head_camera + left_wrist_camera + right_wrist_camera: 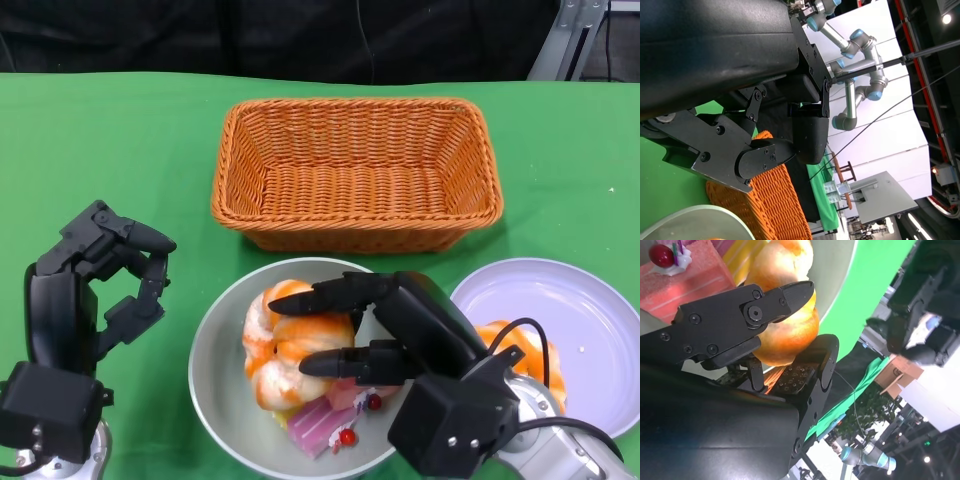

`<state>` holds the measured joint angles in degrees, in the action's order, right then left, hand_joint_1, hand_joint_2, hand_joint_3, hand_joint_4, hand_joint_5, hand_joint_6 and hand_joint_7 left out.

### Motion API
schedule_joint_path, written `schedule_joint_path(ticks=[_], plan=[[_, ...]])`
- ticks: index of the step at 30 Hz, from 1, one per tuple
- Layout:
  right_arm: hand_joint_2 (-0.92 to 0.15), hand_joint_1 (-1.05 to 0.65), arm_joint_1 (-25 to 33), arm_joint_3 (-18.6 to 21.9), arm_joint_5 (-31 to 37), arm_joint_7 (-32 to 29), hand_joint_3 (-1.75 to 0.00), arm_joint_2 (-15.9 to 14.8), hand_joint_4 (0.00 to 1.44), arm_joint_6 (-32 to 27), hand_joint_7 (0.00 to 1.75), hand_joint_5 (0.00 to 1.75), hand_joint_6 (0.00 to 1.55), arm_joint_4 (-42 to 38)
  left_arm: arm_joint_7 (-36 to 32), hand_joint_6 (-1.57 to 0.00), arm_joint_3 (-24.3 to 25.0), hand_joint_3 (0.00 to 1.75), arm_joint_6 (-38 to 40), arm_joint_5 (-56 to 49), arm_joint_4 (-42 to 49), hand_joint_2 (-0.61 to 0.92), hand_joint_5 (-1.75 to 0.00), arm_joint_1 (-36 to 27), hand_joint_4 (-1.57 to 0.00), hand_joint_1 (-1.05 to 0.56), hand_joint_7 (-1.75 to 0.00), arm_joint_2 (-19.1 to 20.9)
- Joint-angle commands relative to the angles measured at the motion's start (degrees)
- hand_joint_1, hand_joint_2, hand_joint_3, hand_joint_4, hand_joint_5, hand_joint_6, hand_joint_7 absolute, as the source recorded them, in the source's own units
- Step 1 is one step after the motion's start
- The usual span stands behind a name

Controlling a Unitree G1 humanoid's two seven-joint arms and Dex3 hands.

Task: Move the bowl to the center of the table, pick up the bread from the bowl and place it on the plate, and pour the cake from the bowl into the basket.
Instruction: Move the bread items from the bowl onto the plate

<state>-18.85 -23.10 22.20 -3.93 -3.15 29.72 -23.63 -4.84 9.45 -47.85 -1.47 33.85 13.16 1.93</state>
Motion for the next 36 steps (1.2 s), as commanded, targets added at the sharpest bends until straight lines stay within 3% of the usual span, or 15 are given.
schedule_joint_path(ticks=[1,8,14,20,29,36], plan=[[-0.92,-0.25,1.39,2.03,-2.28,1.16,-0.1,0.0,0.74,-0.97,0.35,1.67,1.09,3.0,-0.63,-0.77,0.63,0.73,-0.82,0.19,1.27,0.73,-1.61,0.93,-0.75,-0.11,-1.27,1.12],[-0.92,-0.26,4.35,5.46,-5.95,2.99,-0.1,0.13,0.71,-3.42,0.82,1.73,0.86,10.18,-0.71,-0.76,0.78,0.72,-0.91,0.11,2.8,0.73,-1.62,1.32,-0.75,-0.12,-1.29,1.46],[-0.92,-0.28,6.8,8.31,-8.1,4.66,-0.11,-0.22,0.71,-8.0,0.98,1.74,0.8,18.41,-0.83,-0.75,0.79,0.74,-1.0,0.0,3.28,0.72,-1.62,1.46,-0.75,-0.12,-1.3,1.55],[-0.92,-0.28,8.85,11.33,-11.89,7.24,-0.15,-1.06,0.7,-11.54,1.07,1.74,0.75,24.44,-0.3,-0.74,0.77,0.74,-1.2,0.39,4.39,0.71,-1.63,1.76,-0.74,-0.11,-1.31,1.84],[-0.92,-0.21,12.66,17.92,-14.8,8.4,-0.16,-3.28,0.74,-17.03,1.14,1.53,0.74,32.96,0.36,-0.76,0.77,0.7,-0.29,1.97,4.76,0.73,-1.63,1.81,-0.74,-0.1,-1.3,1.82],[-0.92,-0.15,15.25,22.42,-16.5,8.94,-0.18,-5.18,0.72,-16.87,1.18,1.53,0.71,32.73,0.38,-0.76,0.95,0.7,0.0,2.04,4.63,0.73,-1.61,1.56,-0.73,-0.1,-1.29,2.38]])
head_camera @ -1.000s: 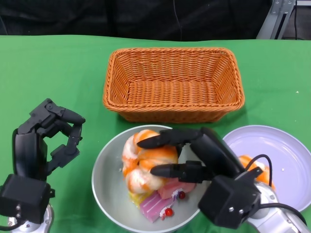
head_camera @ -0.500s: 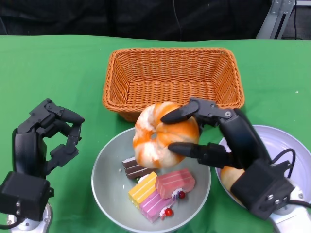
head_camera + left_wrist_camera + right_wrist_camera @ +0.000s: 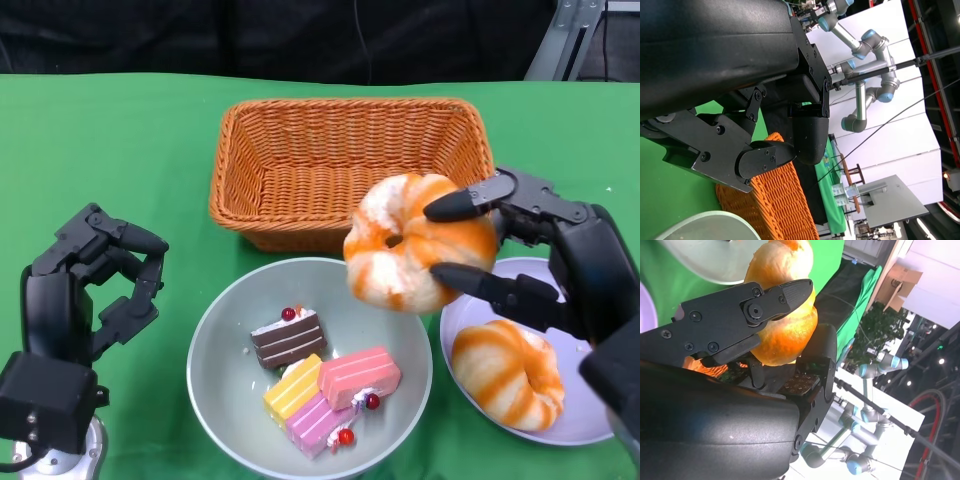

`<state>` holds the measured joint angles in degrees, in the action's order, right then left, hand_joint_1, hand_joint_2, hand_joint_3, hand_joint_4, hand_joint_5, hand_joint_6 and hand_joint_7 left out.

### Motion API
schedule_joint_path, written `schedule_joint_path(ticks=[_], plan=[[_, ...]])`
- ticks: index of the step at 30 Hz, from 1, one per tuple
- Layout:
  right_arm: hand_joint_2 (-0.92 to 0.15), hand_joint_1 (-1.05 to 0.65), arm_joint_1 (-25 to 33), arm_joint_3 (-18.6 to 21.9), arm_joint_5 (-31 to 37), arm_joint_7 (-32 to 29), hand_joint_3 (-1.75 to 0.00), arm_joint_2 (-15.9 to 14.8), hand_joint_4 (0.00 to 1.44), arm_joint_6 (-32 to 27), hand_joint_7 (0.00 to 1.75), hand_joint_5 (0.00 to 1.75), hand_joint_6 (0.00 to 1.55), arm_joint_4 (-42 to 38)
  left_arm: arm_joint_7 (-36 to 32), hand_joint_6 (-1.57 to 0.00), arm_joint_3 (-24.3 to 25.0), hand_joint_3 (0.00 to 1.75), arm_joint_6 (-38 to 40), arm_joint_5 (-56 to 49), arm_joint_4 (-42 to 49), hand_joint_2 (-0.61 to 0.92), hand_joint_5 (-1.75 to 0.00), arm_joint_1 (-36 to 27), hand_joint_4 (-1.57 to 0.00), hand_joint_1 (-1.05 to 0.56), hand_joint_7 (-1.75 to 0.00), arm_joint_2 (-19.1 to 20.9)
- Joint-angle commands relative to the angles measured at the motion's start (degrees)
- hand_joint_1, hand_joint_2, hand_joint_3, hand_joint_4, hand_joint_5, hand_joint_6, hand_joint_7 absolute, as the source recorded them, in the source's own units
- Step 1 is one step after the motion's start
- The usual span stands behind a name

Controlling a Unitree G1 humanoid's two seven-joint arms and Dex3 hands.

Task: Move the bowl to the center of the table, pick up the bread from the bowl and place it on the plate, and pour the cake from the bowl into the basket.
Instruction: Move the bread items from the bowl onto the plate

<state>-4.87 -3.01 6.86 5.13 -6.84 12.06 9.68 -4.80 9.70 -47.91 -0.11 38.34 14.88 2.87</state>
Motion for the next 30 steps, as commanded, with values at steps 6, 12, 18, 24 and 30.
schedule_joint_path(ticks=[6,12,18,24,30], plan=[[-0.92,-0.17,2.67,5.23,0.37,-1.98,-0.2,-2.44,0.72,2.96,1.17,1.54,0.7,-5.4,1.59,-0.75,1.01,0.72,-1.07,1.93,1.61,0.72,-1.6,0.18,-0.73,-0.1,-1.28,2.64],[-0.92,-0.17,2.88,7.0,1.62,-3.83,-0.21,-3.38,0.7,4.22,1.1,1.53,0.7,-11.74,1.31,-0.75,1.52,0.81,-3.49,1.02,4.24,0.69,-1.61,1.07,-0.75,-0.11,-1.31,3.81],[-0.92,-0.15,1.76,7.67,1.68,-5.19,-0.2,-3.35,0.68,6.12,1.05,1.52,0.71,-19.02,2.5,-0.76,2.07,0.75,-3.8,2.25,5.28,0.71,-1.58,1.23,-0.75,-0.1,-1.26,4.12],[-0.92,-0.17,1.15,7.17,3.73,-7.54,-0.18,-3.21,0.66,5.59,1.02,1.54,0.72,-24.24,2.81,-0.76,2.36,0.75,-4.62,1.85,5.93,0.74,-1.58,1.24,-0.74,-0.08,-1.27,4.54],[-0.92,-0.12,-0.46,6.18,5.89,-9.28,-0.16,-4.41,0.63,8.74,0.96,1.61,0.73,-30.38,5.33,-0.75,2.54,0.75,-4.52,4.24,5.96,0.72,-1.6,1.17,-0.73,-0.09,-1.27,4.32]])
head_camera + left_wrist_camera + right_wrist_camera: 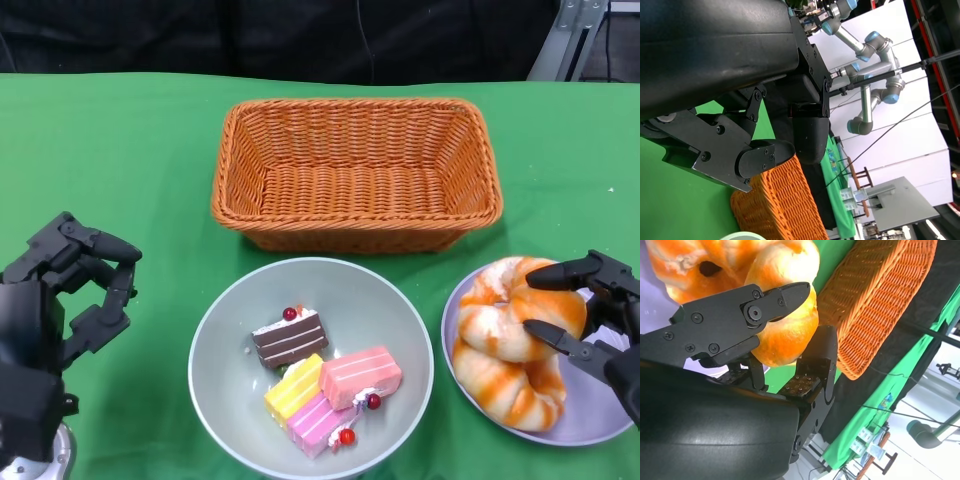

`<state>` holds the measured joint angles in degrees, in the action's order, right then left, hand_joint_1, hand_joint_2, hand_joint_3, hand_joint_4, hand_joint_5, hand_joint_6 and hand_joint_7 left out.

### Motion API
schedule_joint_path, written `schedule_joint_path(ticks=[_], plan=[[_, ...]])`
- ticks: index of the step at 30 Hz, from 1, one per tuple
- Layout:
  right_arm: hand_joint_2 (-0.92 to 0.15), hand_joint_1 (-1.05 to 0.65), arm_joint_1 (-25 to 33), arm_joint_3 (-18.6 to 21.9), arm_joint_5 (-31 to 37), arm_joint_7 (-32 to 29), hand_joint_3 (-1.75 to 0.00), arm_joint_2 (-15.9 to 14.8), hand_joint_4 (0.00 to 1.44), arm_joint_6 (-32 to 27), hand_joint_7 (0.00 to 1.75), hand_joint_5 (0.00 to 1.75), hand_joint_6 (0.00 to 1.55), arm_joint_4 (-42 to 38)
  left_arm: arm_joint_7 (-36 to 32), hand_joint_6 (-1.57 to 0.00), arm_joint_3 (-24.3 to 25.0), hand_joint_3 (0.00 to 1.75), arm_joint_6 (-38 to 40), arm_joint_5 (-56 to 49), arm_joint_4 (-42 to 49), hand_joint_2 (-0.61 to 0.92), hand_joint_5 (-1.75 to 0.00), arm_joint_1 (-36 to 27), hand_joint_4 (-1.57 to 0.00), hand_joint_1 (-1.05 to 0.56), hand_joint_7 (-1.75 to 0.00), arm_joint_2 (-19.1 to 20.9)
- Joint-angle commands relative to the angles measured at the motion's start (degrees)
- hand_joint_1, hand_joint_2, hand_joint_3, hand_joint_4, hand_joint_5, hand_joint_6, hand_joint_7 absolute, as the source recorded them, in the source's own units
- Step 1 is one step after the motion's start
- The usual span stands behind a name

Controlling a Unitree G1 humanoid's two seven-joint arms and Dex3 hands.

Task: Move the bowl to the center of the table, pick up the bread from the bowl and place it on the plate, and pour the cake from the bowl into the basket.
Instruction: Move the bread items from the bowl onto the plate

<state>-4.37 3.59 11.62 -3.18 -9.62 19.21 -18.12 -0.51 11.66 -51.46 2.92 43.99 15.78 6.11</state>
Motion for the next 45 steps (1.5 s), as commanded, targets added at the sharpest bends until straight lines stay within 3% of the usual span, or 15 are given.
schedule_joint_path(ticks=[1,9,20,26,30,34,36,41,45], plan=[[-0.92,-0.12,-1.09,-0.57,1.51,-1.25,-0.16,-1.71,0.63,1.32,0.94,1.59,0.74,-3.09,1.07,-0.75,0.61,0.75,-1.12,1.16,0.38,0.72,-1.6,0.27,-0.73,-0.09,-1.27,1.14],[-0.92,-0.11,-2.42,-1.24,3.16,-3.34,-0.15,-2.2,0.67,-0.28,0.83,1.38,0.78,-6.69,1.99,-0.75,0.82,0.73,-1.09,1.53,0.08,0.73,-1.61,0.22,-0.73,-0.1,-1.27,1.18],[-0.92,-0.13,-3.62,-2.86,5.88,-5.27,-0.13,-3.29,0.65,-4.87,0.66,1.4,0.83,-9.32,1.78,-0.76,0.91,0.72,-0.82,1.34,0.19,0.74,-1.6,0.24,-0.74,-0.09,-1.26,1.04],[-0.92,-0.13,-3.54,-4.05,6.32,-3.64,-0.14,-4.01,0.71,-10.29,0.44,1.04,0.86,-7.66,1.96,-0.76,0.92,0.74,-1.48,1.2,0.5,0.73,-1.6,0.3,-0.74,-0.09,-1.27,1.11],[-0.92,-0.14,-2.94,-4.97,7.47,-2.8,-0.15,-4.58,0.72,-13.92,0.23,0.66,0.89,-4.94,2.49,-0.76,0.95,0.74,-1.16,1.91,0.37,0.73,-1.6,0.3,-0.75,-0.08,-1.27,1.04],[-0.92,-0.17,-2.5,-5.86,8.93,-2.96,-0.11,-5.23,0.71,-16.23,0.05,0.39,0.79,-2.85,2.31,-0.77,0.95,0.74,-1.04,1.89,0.39,0.73,-1.58,0.29,-0.75,-0.08,-1.26,1.01],[-0.92,-0.21,-2.33,-6.64,10.57,-2.55,-0.09,-5.88,0.64,-19.43,0.02,0.27,0.71,-0.66,2.63,-0.77,0.92,0.75,-0.87,2.24,0.21,0.73,-1.59,0.27,-0.75,-0.08,-1.26,0.98],[-0.92,-0.27,-1.29,-7.59,12.06,0.08,-0.08,-6.87,0.46,-26.1,0.0,0.1,0.48,6.22,2.76,-0.77,0.85,0.75,-0.98,2.24,0.3,0.71,-1.59,0.29,-0.76,-0.09,-1.27,1.17],[-0.92,-0.3,-0.31,-7.63,11.93,1.69,-0.08,-7.5,0.39,-28.08,0.0,0.05,0.4,10.63,2.23,-0.76,0.96,0.75,-0.94,1.73,0.43,0.71,-1.6,0.32,-0.75,-0.1,-1.27,1.19]])
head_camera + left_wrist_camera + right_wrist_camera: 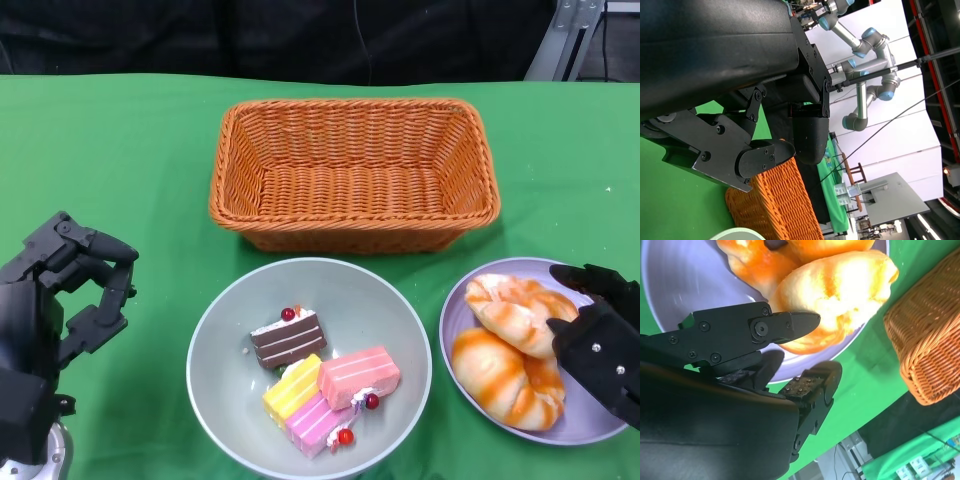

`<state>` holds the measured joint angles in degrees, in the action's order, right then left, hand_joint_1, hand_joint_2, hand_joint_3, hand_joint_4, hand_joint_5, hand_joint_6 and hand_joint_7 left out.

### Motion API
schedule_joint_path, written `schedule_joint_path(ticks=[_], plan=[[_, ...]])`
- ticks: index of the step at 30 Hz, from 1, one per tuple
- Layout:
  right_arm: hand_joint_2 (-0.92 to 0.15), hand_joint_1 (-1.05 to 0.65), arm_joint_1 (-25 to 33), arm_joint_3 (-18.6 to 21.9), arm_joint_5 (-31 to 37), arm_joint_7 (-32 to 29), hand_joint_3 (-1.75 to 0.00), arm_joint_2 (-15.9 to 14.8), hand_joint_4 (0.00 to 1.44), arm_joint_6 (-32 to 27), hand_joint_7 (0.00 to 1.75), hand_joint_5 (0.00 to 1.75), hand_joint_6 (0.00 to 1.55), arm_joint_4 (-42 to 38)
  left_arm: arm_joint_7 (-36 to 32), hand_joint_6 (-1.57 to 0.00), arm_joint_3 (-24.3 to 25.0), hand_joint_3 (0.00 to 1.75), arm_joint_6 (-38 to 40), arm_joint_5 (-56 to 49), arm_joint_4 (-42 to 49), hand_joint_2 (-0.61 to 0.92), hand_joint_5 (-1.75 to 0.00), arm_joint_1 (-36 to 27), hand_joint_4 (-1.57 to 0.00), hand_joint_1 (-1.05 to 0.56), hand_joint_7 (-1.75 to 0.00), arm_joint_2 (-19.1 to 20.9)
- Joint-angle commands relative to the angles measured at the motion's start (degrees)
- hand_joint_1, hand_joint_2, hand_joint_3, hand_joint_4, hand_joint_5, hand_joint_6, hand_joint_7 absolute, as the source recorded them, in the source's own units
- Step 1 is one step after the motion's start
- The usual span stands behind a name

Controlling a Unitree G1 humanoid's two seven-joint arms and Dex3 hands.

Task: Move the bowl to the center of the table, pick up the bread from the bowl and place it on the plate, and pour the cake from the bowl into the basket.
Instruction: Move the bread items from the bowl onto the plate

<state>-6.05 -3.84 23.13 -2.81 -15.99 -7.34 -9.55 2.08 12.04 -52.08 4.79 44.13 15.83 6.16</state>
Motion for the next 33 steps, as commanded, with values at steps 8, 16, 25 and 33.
schedule_joint_path(ticks=[8,16,25,33], plan=[[-0.92,-0.38,2.55,-0.13,0.17,2.32,-0.08,-1.12,0.34,-3.56,0.0,0.01,0.35,8.1,-0.64,-0.77,0.83,0.77,-0.18,-0.41,0.59,0.72,-1.6,0.34,-0.75,-0.09,-1.27,1.07],[-0.92,-0.38,4.42,1.09,-2.65,3.6,-0.1,-0.23,0.33,-3.78,0.0,0.0,0.35,15.08,-0.13,-0.76,0.72,0.74,-0.61,-0.44,1.02,0.73,-1.6,0.44,-0.75,-0.09,-1.26,1.37],[-0.92,-0.42,6.23,1.5,-5.3,8.04,-0.11,-0.06,0.34,-6.58,0.01,0.01,0.37,27.2,-0.69,-0.76,0.7,0.75,-1.04,-0.83,1.69,0.73,-1.59,0.75,-0.75,-0.08,-1.28,1.15],[-0.91,-0.36,8.57,4.05,-8.54,11.01,-0.09,0.03,0.35,-7.2,0.02,0.01,0.4,34.36,-3.32,-0.77,-0.42,0.72,-0.7,-3.83,0.44,0.72,-1.56,-0.12,-0.79,-0.13,-1.29,-0.17]])
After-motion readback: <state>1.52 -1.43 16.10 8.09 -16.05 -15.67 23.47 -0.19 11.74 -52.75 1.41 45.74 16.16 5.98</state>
